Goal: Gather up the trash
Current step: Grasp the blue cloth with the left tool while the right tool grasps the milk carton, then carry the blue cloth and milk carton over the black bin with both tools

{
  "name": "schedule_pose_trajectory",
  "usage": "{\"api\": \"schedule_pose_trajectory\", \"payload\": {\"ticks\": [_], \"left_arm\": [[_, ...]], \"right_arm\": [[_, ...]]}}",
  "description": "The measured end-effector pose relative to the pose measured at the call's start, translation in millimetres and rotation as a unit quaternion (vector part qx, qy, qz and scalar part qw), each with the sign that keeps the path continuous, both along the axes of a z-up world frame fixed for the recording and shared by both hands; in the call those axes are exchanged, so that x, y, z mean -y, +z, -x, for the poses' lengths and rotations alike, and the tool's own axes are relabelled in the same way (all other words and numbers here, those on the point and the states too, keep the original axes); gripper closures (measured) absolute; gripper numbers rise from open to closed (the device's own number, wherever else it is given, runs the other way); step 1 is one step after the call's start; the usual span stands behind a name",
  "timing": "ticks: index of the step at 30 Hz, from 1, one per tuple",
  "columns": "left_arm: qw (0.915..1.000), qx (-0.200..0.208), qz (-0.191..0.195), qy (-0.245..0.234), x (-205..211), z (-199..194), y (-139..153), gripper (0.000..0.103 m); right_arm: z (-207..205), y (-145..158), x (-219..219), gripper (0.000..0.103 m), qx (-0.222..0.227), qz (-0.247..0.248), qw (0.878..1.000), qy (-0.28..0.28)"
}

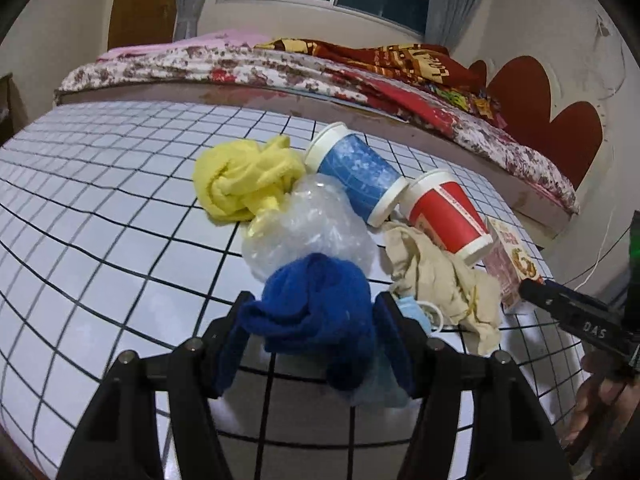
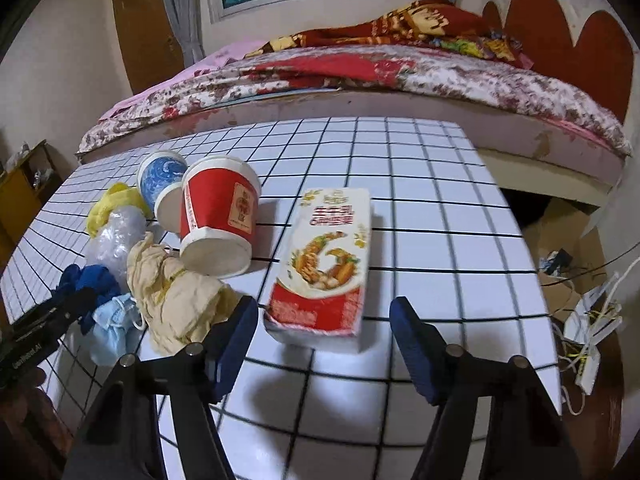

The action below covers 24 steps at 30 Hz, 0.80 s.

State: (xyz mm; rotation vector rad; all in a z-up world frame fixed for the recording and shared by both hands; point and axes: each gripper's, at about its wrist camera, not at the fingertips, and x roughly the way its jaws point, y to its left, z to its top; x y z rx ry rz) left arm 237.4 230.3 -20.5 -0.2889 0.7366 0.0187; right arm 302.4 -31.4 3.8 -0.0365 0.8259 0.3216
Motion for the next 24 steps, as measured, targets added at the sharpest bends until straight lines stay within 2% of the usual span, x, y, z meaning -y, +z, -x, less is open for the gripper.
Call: {"api": "schedule_pose_trajectory", "payload": {"ticks": [2, 4, 5, 14, 19, 24], "left_arm": [[0.9999, -0.006, 0.010, -0.003, -1, -2, -4, 0.047], [0.9998, -0.005, 0.017, -0.004, -2, -1, -4, 0.050], [0.9998, -0.004, 0.019, -0.005, -2, -1, -3, 0.052], [0.9997, 0.024, -0.001, 0.009, -2, 22, 14, 0.055], [0.9971, 0.055, -0.045, 0.028, 5, 39, 33, 0.055], [0.9951, 0.078, -0.056, 0.024, 19, 53, 51, 0.055]], "right_arm": [[-5, -3, -5, 0.034, -0.005, 0.003, 1.000, 0.003], [-7, -8, -7, 0.048, -0.013, 0.007, 1.000, 0.008], [-7, -8, -8, 0.050, -0.012, 0.007, 1.000, 0.009], [22, 10, 9, 0.051, 0.029, 0.000, 0.999, 0.016], [44, 25, 29, 0.051, 0.044, -0.007, 0.999, 0.016], [69, 41, 58, 0.051, 0.058, -0.012, 0.998, 0.007]]}}
